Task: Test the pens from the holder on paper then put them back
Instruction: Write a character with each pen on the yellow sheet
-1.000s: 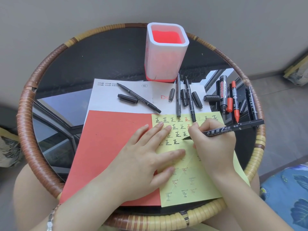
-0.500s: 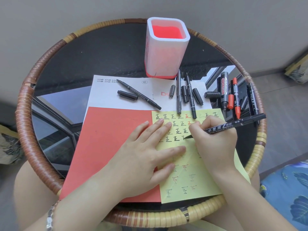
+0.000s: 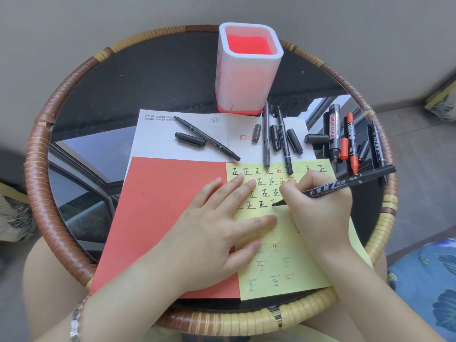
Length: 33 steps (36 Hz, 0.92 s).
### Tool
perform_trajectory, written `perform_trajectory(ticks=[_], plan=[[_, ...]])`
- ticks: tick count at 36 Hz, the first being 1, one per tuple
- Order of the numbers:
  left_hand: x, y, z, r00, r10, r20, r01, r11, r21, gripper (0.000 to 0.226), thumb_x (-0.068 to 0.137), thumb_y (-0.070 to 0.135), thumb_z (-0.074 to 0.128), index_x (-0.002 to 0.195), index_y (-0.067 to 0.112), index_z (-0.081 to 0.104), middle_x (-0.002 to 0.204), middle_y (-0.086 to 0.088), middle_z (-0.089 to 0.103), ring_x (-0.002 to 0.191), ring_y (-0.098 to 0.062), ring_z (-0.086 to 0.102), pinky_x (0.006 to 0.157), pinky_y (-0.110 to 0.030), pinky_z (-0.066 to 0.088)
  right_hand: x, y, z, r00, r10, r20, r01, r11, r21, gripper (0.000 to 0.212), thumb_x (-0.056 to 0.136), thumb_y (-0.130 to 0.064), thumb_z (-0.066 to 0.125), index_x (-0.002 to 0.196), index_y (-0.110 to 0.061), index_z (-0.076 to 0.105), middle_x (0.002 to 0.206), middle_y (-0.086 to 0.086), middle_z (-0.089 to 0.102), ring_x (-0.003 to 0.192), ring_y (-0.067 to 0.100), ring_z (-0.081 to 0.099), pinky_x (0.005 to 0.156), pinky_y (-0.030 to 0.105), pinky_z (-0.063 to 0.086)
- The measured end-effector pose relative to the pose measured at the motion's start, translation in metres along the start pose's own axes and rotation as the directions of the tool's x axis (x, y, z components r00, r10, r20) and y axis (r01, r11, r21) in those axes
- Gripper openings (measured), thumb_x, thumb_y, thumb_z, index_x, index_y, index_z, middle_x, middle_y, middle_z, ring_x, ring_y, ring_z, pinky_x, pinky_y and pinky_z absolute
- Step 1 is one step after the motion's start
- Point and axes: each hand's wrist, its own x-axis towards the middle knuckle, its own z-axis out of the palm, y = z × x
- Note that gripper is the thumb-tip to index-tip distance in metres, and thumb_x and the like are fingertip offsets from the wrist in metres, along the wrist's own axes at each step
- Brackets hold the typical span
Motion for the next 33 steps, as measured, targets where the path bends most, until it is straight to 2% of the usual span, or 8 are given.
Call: perform_trajectory(ticks=[5, 11, 16, 21, 26, 28, 31, 33], plan=[[0.0, 0.0, 0.0, 1.0, -0.001, 0.0, 0.001, 1.0, -0.001, 0.04, 0.087, 0.046, 0.037, 0.123, 0.042, 0.053, 0.144, -0.012, 0.039, 0.136, -0.027, 0.031, 0.108, -0.042, 0.016, -0.001, -0.002, 0.002, 1.0, 0.0, 0.002, 0.0, 1.0, -0.029, 0.04, 0.07, -0.006, 0.062, 0.04, -0.015, 0.035, 0.04, -0.005, 0.041, 0.042, 0.007, 0.037, 0.049, 0.012, 0.029], [0.0, 0.0, 0.0, 1.0, 0.0, 0.002, 0.0, 1.0, -0.005, 0.039, 0.087, 0.046, 0.038, 0.123, 0.043, 0.053, 0.144, -0.012, 0.039, 0.136, -0.027, 0.031, 0.108, -0.042, 0.016, 0.0, -0.004, -0.001, 0.998, 0.046, -0.053, -0.049, 0.997, -0.056, 0.029, 0.067, 0.002, 0.059, 0.047, 0.005, 0.039, 0.045, 0.018, 0.036, 0.047, 0.01, 0.031, 0.048, 0.018, 0.027], [0.0, 0.0, 0.001, 1.0, 0.002, -0.001, -0.002, 1.0, -0.005, 0.039, 0.087, 0.046, 0.038, 0.123, 0.042, 0.053, 0.144, -0.012, 0.04, 0.135, -0.027, 0.032, 0.108, -0.042, 0.017, 0.002, -0.005, -0.002, 0.991, 0.105, -0.078, -0.103, 0.994, 0.029, 0.032, 0.072, 0.0, 0.059, 0.049, 0.005, 0.036, 0.042, 0.002, 0.033, 0.045, 0.009, 0.031, 0.047, 0.019, 0.028], [0.001, 0.001, 0.0, 1.0, 0.001, 0.002, -0.001, 1.0, 0.019, 0.039, 0.086, 0.044, 0.038, 0.122, 0.041, 0.054, 0.142, -0.014, 0.042, 0.135, -0.029, 0.034, 0.106, -0.044, 0.018, 0.002, -0.002, -0.003, 0.987, 0.117, -0.107, -0.102, 0.985, 0.141, 0.033, 0.082, -0.018, 0.066, 0.054, -0.017, 0.048, 0.048, -0.006, 0.049, 0.046, 0.009, 0.044, 0.051, 0.02, 0.036], [0.006, 0.006, -0.003, 1.0, 0.025, 0.0, -0.025, 0.998, 0.061, 0.035, 0.084, 0.041, 0.04, 0.112, 0.035, 0.06, 0.136, -0.017, 0.048, 0.131, -0.034, 0.04, 0.105, -0.043, 0.02, 0.002, -0.009, -0.001, 0.994, 0.076, -0.077, -0.058, 0.974, 0.22, 0.022, 0.08, -0.019, 0.067, 0.066, -0.016, 0.051, 0.059, -0.009, 0.054, 0.054, -0.001, 0.051, 0.055, 0.008, 0.039], [0.01, 0.008, -0.004, 1.0, 0.029, 0.004, -0.029, 0.997, 0.069, 0.032, 0.084, 0.041, 0.039, 0.106, 0.032, 0.061, 0.134, -0.018, 0.051, 0.129, -0.034, 0.041, 0.105, -0.041, 0.021, 0.001, -0.01, -0.002, 0.997, 0.065, -0.037, -0.055, 0.972, 0.228, 0.014, 0.08, -0.025, 0.067, 0.071, -0.023, 0.056, 0.069, -0.004, 0.06, 0.062, -0.002, 0.056, 0.059, 0.009, 0.042], [0.013, 0.01, -0.003, 1.0, 0.03, 0.004, -0.03, 0.996, 0.085, 0.033, 0.085, 0.045, 0.038, 0.108, 0.033, 0.059, 0.134, -0.019, 0.05, 0.129, -0.034, 0.042, 0.106, -0.039, 0.02, 0.004, -0.009, -0.008, 0.998, 0.046, 0.052, -0.055, 0.981, 0.184, 0.006, 0.081, -0.041, 0.062, 0.086, -0.038, 0.06, 0.084, -0.01, 0.067, 0.075, -0.001, 0.061, 0.066, 0.012, 0.047], [0.013, 0.009, -0.001, 1.0, 0.031, -0.003, -0.031, 0.995, 0.1, 0.038, 0.085, 0.048, 0.038, 0.117, 0.037, 0.056, 0.135, -0.018, 0.049, 0.128, -0.033, 0.043, 0.106, -0.038, 0.019, 0.01, -0.008, -0.014, 0.994, -0.047, 0.103, 0.04, 0.997, 0.068, 0.016, 0.082, -0.042, 0.049, 0.096, -0.04, 0.057, 0.093, -0.013, 0.066, 0.085, -0.003, 0.061, 0.072, 0.007, 0.045]])
